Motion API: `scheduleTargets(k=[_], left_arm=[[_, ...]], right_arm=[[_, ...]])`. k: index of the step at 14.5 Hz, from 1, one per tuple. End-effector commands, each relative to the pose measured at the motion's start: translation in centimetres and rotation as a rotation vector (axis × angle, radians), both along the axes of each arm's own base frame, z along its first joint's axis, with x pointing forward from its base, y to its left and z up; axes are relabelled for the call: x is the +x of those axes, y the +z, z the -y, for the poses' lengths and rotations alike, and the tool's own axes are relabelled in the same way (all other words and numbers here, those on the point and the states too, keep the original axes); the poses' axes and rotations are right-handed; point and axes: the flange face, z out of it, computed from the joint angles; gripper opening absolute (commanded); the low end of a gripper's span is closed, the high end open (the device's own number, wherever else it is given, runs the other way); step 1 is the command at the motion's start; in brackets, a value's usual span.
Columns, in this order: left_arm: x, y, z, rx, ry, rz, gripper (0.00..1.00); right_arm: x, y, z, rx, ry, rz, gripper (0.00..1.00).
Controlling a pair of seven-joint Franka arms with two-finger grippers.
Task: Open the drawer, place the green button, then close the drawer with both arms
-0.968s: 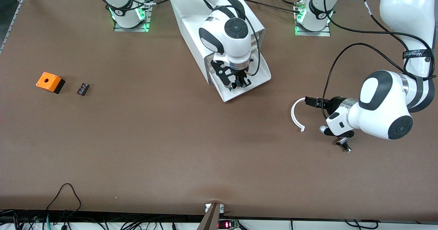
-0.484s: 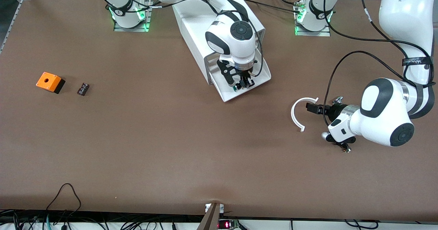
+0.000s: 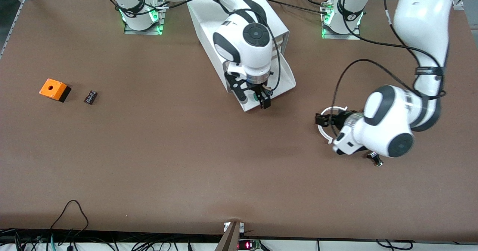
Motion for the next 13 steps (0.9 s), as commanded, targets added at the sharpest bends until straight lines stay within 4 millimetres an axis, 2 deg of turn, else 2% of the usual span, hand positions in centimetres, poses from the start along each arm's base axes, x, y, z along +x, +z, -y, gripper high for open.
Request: scheduleTargets(k=[1, 3, 4, 6, 7, 8, 11, 13], left_arm=[[-3.4, -2.8, 5.2, 0.110, 0.057, 0.074, 0.97], [-6.0, -4.7, 7.1, 0.111, 0.079, 0.167, 0.96], [-7.0, -5.5, 7.8, 0.119, 0.107, 0.189, 0.96], [-9.5, -6.7, 11.7, 0.150, 0.131, 0.205, 0.96], [-10.3, -7.1, 13.1, 0.168, 0.161, 0.218, 0.96], [-10.8, -7.7, 13.4, 0.186, 0.204, 0.214, 0.96], [-12.7, -8.1, 15.6, 0.216, 0.240, 0.202, 0.95], [-14.0, -8.1, 17.4, 0.249, 0.277, 0.189, 0.98]], right_arm=[[3.7, 5.2, 5.2, 0.025, 0.135, -0.014, 1.00], [6.6, 7.9, 9.7, 0.066, 0.207, -0.033, 1.00], [8.2, 9.2, 12.9, 0.077, 0.228, -0.049, 1.00], [10.7, 10.8, 18.7, 0.076, 0.302, -0.076, 1.00], [11.5, 11.3, 21.5, 0.060, 0.364, -0.091, 1.00], [12.5, 11.8, 24.4, 0.051, 0.426, -0.094, 1.00], [13.9, 12.5, 32.5, 0.015, 0.529, -0.094, 1.00], [14.3, 13.1, 37.1, -0.009, 0.679, -0.086, 1.00]])
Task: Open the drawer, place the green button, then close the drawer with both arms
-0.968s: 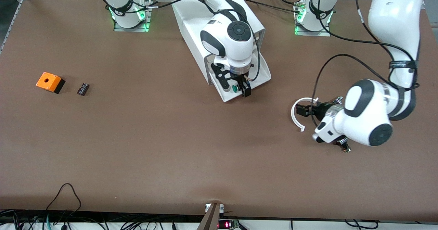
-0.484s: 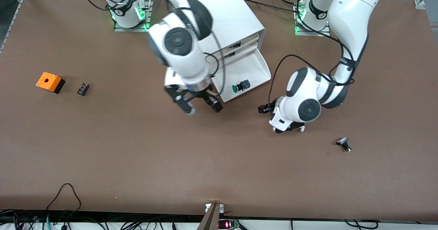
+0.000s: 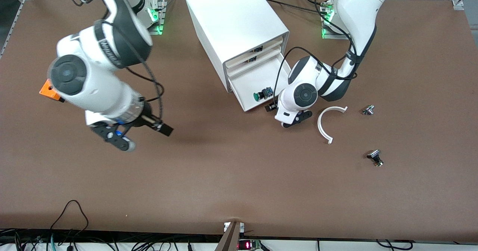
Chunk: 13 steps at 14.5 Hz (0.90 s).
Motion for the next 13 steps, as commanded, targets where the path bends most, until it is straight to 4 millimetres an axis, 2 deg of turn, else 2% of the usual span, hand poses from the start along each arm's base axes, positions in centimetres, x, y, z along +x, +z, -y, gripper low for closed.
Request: scheduleTargets(k=[1, 2, 5, 7, 9, 13], left_arm=[[-2.0, 1.0, 1.5, 0.054, 0.036, 0.016, 0.98], [-2.8, 1.0, 2.6, 0.047, 0.015, 0.011, 0.98], [-4.2, 1.1, 4.2, 0.040, -0.013, -0.013, 0.98], [-5.8, 1.2, 5.9, 0.033, -0.047, -0.041, 0.98], [-7.7, 1.3, 7.5, 0.026, -0.087, -0.066, 0.98], [-10.2, 1.5, 9.3, 0.027, -0.140, -0.112, 0.98]], right_arm=[[-1.1, 0.9, 5.6, -0.022, 0.159, -0.004, 1.00], [-1.2, 1.4, 7.4, -0.039, 0.187, 0.005, 1.00], [-2.3, 2.6, 12.8, -0.066, 0.367, 0.017, 1.00], [-3.7, 3.5, 15.5, -0.069, 0.391, 0.018, 1.00], [-5.9, 4.3, 17.5, -0.066, 0.373, 0.040, 1.00], [-11.2, 5.5, 19.2, -0.067, 0.402, 0.087, 1.00]])
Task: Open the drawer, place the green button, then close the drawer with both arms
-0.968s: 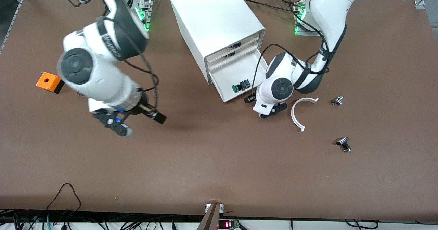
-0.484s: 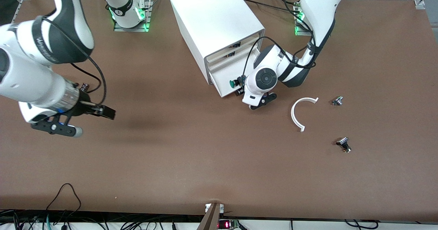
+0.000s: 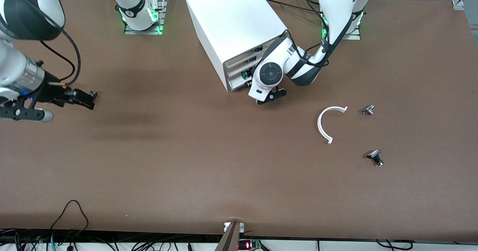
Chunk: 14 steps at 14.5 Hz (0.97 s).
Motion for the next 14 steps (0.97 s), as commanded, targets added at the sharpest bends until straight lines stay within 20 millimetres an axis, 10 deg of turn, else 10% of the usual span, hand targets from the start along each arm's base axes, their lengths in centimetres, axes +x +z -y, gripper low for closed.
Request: scheduleTargets(k=[1, 9, 14], left_arm=[[-1.8, 1.3, 0.8, 0.012, -0.030, -0.002, 0.98], [-2.4, 2.0, 1.4, 0.016, -0.038, -0.027, 0.98], [6.4, 7.8, -5.1, -0.021, 0.039, 0.050, 0.98]], right_arm=[[-5.0, 0.7, 0.9, 0.014, 0.038, 0.028, 1.00], [-5.0, 3.4, 0.6, 0.028, 0.027, 0.071, 1.00], [-4.7, 3.6, 0.3, 0.022, -0.001, 0.072, 1.00]])
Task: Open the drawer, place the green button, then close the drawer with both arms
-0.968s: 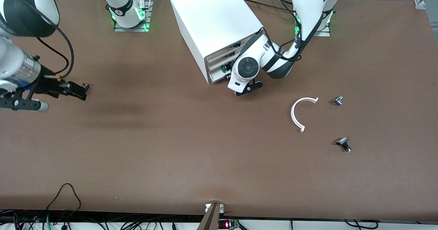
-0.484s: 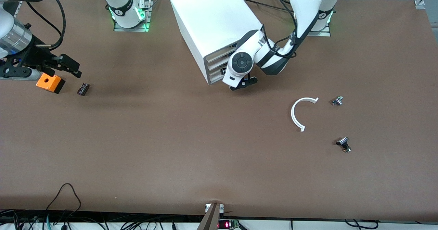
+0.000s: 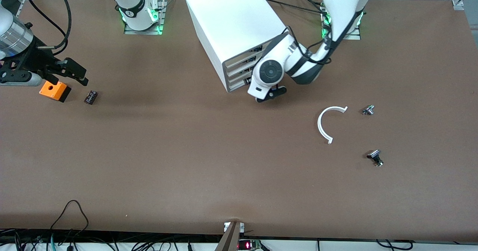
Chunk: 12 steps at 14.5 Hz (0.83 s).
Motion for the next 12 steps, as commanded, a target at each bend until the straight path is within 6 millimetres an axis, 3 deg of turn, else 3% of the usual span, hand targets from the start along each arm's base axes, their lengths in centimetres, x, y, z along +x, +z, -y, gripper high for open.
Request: scheduleTargets(k=[1, 3, 6, 8, 11, 12], left_arm=[[5.0, 5.7, -4.2, -0.010, -0.026, 0.058, 0.98], [7.9, 9.5, -7.0, 0.022, -0.094, 0.074, 0.98], [11.1, 15.7, -12.7, 0.020, -0.228, 0.071, 0.98], [13.3, 18.9, -17.7, 0.002, -0.308, 0.098, 0.98], [14.5, 23.2, -23.6, -0.054, -0.432, 0.169, 0.98], [14.3, 25.5, -24.8, -0.066, -0.493, 0.212, 0.99]], right_arm=[[0.5, 0.3, -0.4, -0.012, -0.027, 0.000, 1.00], [0.9, 0.2, -0.5, -0.013, -0.024, 0.001, 1.00], [1.0, -0.1, -0.3, -0.014, -0.044, -0.009, 1.00], [1.1, -0.2, -0.1, -0.014, -0.050, -0.012, 1.00], [1.0, -0.1, -0.7, -0.021, -0.036, -0.011, 1.00], [1.0, -0.1, 0.0, -0.021, -0.050, -0.011, 1.00]])
